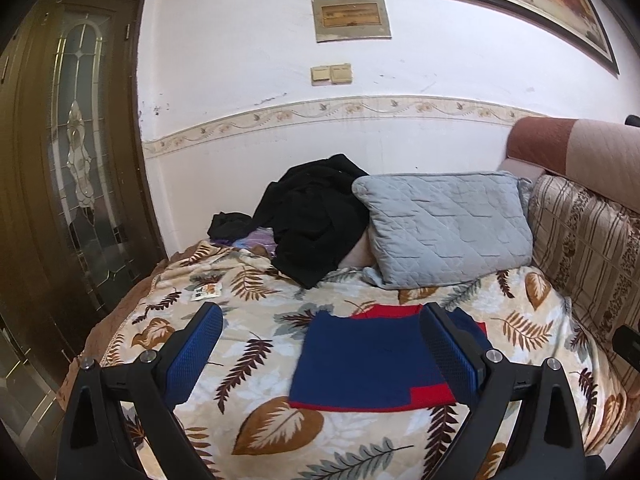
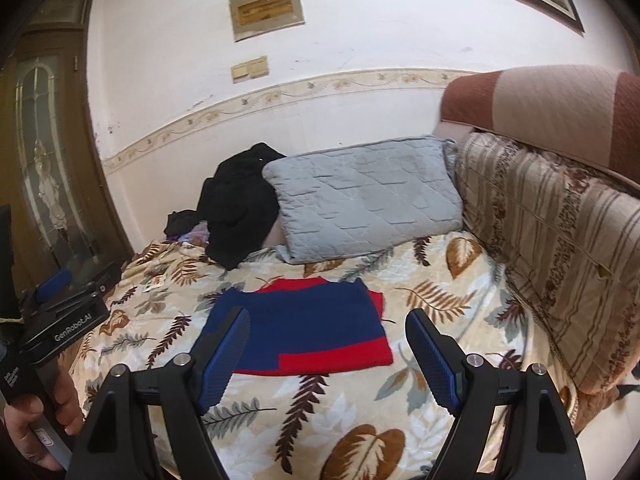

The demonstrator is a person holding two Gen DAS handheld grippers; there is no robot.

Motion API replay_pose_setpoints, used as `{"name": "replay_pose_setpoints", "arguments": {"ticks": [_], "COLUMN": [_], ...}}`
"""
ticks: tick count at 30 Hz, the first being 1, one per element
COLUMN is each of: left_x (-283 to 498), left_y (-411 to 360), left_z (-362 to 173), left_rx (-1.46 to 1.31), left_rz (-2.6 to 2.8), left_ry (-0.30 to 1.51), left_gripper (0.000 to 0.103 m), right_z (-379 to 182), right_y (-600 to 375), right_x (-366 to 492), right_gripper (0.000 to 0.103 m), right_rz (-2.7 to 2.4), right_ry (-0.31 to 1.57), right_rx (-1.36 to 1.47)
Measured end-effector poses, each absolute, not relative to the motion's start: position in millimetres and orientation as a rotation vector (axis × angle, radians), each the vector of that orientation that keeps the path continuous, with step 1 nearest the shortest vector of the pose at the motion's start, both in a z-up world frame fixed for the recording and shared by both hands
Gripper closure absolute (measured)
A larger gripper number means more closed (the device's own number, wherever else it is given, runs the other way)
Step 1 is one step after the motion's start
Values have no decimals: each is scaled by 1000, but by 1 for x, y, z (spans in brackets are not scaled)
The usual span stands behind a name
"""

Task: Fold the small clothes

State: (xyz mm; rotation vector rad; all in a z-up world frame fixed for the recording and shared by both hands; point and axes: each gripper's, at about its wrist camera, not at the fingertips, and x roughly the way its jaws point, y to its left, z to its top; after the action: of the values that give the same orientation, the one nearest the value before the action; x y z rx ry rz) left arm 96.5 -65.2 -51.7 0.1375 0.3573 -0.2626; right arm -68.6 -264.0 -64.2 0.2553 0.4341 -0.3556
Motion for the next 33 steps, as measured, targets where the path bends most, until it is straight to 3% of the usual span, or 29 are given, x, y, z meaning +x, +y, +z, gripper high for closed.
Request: {"name": "replay_pose_setpoints", "arguments": {"ticks": [33], "left_x": [96], "left_y": [-56], "left_z": [-55], "left_rx": [145], "left_rz": [-265], "left_ry": [334], "left_gripper": [5], "right_z": [-62], "right_y": [-244], "right_x": [-59], "right_gripper": [20], "right_rz": [-333], "right_ry": [425], "right_rx": [241]}}
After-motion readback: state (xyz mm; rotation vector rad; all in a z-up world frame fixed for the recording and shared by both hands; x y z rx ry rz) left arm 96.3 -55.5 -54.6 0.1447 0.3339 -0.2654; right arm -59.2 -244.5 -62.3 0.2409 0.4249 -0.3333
